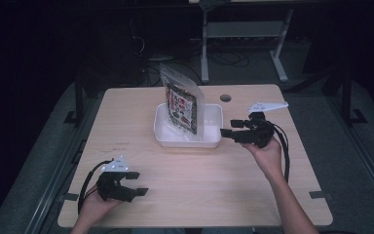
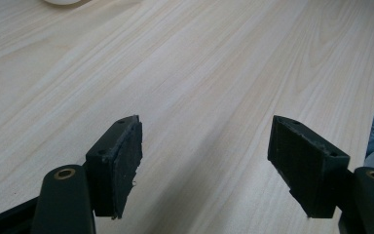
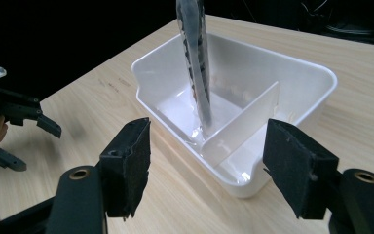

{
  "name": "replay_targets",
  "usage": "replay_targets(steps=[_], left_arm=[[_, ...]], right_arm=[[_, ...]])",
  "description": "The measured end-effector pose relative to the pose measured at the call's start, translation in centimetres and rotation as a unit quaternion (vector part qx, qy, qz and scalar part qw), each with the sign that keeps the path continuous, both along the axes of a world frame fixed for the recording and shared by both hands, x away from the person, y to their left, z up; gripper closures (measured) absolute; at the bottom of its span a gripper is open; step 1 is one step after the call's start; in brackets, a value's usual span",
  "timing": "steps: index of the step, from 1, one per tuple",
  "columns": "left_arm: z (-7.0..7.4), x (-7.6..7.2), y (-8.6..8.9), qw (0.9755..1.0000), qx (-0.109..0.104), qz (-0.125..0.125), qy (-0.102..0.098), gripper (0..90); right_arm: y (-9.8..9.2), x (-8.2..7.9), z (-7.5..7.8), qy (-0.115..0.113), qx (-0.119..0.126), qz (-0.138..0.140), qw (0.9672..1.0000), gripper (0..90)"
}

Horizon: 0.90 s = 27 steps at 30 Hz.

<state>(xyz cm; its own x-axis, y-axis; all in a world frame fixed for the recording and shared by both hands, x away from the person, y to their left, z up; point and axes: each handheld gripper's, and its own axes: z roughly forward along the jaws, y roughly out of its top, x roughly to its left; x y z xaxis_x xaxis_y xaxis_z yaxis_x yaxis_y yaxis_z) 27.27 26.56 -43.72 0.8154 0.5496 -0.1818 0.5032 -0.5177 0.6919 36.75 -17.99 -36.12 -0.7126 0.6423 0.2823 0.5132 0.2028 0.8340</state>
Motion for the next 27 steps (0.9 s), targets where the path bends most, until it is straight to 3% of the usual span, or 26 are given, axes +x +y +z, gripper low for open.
replay_targets(steps=[27], left_arm=[[-0.1,0.0,-0.2,1.0000,0.004,-0.005,-0.001,27.9]], right_arm=[[-4.0,-2.9,-2.9,0.039,0.008,-0.011,0.9991,32.2]])
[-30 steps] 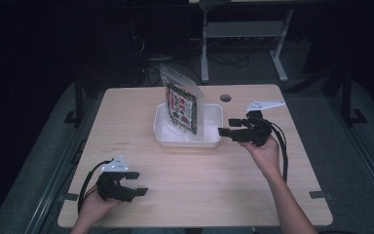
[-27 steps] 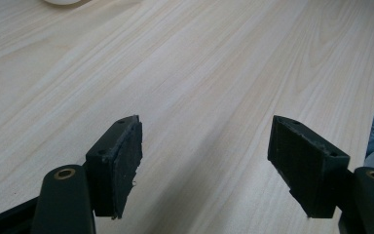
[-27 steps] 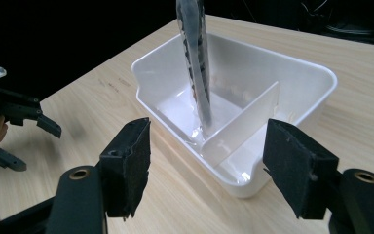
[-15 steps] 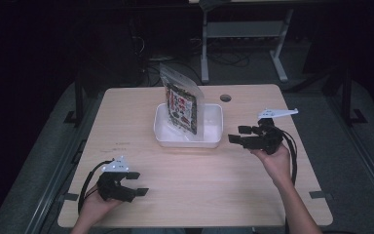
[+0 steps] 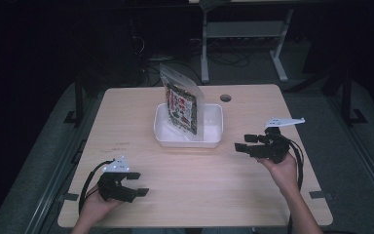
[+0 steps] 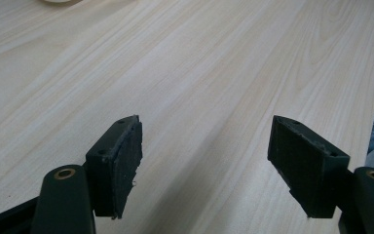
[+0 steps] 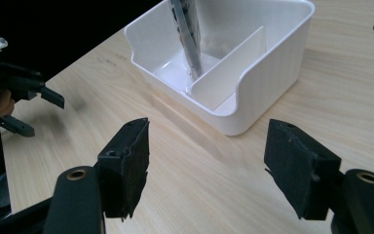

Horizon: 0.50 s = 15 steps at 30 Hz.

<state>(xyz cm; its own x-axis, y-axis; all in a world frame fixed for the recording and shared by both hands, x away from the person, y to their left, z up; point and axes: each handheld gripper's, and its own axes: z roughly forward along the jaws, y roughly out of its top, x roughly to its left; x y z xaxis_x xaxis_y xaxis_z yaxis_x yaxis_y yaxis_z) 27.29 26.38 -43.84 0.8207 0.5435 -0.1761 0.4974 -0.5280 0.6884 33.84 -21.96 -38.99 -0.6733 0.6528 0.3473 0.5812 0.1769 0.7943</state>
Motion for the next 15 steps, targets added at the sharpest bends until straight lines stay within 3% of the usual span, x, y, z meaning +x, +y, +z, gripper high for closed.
replay_targets(steps=[15], left_arm=[[0.0,0.0,0.0,1.0000,0.002,0.001,-0.001,27.7]], right_arm=[[-1.6,-1.7,-1.7,0.020,-0.015,-0.004,0.9997,29.3]])
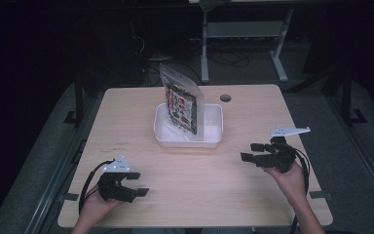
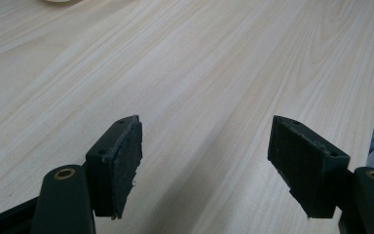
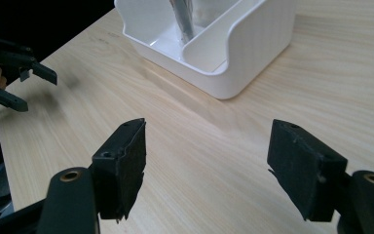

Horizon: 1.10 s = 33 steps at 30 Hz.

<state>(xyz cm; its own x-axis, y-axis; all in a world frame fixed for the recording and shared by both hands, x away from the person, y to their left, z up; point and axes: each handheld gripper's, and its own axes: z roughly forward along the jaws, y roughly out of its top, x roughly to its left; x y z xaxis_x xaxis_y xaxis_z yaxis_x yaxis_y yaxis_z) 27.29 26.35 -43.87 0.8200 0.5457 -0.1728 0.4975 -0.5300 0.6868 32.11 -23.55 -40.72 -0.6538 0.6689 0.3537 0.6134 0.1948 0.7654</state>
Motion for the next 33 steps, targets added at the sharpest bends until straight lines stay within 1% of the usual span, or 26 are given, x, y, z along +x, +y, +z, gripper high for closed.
replay_targets(steps=[7,10,15,18,21,28,31,33], left_arm=[[0.0,0.0,0.0,1.0000,-0.001,0.000,0.002,27.3],[-0.1,0.0,-0.1,1.0000,0.000,0.001,0.002,27.2],[-0.1,0.0,-0.1,1.0000,0.002,0.000,0.002,26.9],[-0.1,0.0,-0.1,1.0000,0.004,0.001,0.001,26.7],[-0.2,0.0,-0.1,1.0000,0.003,0.002,0.003,26.3],[-0.2,0.0,-0.1,1.0000,0.005,0.004,0.003,25.7],[-0.3,0.0,-0.1,1.0000,0.008,0.002,0.003,25.6],[-0.3,0.0,-0.1,1.0000,0.009,0.003,0.002,25.4]], right_arm=[[-0.9,-0.8,-1.0,0.006,0.006,-0.009,0.9999,28.1],[-1.2,-1.2,-1.5,0.009,0.005,-0.007,0.9999,27.5],[-1.6,-2.0,-2.2,0.017,0.011,-0.007,0.9998,26.5],[-1.7,-2.5,-2.5,0.020,0.019,-0.004,0.9996,25.9],[-1.7,-3.1,-2.6,0.020,0.012,0.000,0.9997,25.9],[-1.6,-4.4,-3.3,0.022,0.011,0.009,0.9996,25.1],[-1.4,-5.0,-3.7,0.026,0.002,0.013,0.9996,24.3],[-1.3,-5.3,-3.8,0.024,-0.001,0.015,0.9996,24.3]])
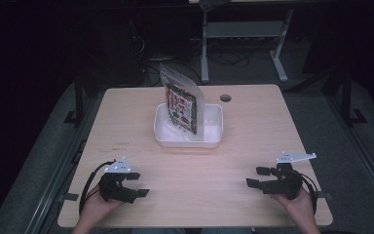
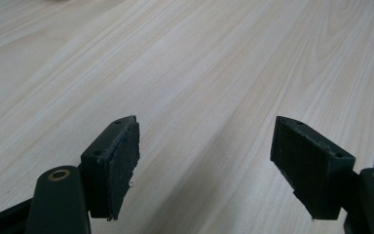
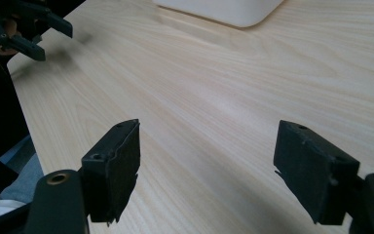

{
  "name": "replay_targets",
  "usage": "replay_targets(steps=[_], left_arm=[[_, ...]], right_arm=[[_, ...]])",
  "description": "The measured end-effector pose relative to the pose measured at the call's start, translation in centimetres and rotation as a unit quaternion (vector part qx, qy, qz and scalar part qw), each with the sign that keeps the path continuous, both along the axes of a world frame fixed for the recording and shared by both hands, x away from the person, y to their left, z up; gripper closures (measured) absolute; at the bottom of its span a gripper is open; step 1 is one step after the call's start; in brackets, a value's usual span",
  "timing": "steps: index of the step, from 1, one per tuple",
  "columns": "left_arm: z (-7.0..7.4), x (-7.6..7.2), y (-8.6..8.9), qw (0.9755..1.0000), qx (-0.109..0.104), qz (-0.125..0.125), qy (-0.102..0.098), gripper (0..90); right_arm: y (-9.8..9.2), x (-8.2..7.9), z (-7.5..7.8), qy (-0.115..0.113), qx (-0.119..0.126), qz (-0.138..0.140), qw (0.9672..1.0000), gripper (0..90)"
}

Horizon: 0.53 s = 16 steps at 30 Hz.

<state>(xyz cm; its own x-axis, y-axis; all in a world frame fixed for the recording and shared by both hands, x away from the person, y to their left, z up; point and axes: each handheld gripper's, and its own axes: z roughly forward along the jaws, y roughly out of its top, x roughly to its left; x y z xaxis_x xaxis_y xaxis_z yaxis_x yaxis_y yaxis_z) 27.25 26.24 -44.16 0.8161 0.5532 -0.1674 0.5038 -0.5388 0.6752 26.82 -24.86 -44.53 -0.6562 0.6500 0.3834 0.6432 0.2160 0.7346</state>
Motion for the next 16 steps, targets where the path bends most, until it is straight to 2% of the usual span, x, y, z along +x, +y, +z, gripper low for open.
replay_targets(steps=[7,13,16], left_arm=[[-0.2,-0.2,-0.1,0.9999,0.014,-0.003,-0.001,25.2],[-0.3,-0.3,-0.2,0.9996,0.026,-0.006,-0.005,25.1],[-0.3,-0.3,-0.1,0.9996,0.029,-0.005,-0.006,24.9]], right_arm=[[0.6,-0.9,0.0,-0.014,-0.013,0.011,0.9998,22.9],[0.8,-1.9,-0.2,-0.030,-0.018,0.010,0.9994,20.6],[0.8,-2.1,-0.1,-0.035,-0.006,0.001,0.9994,20.0]])
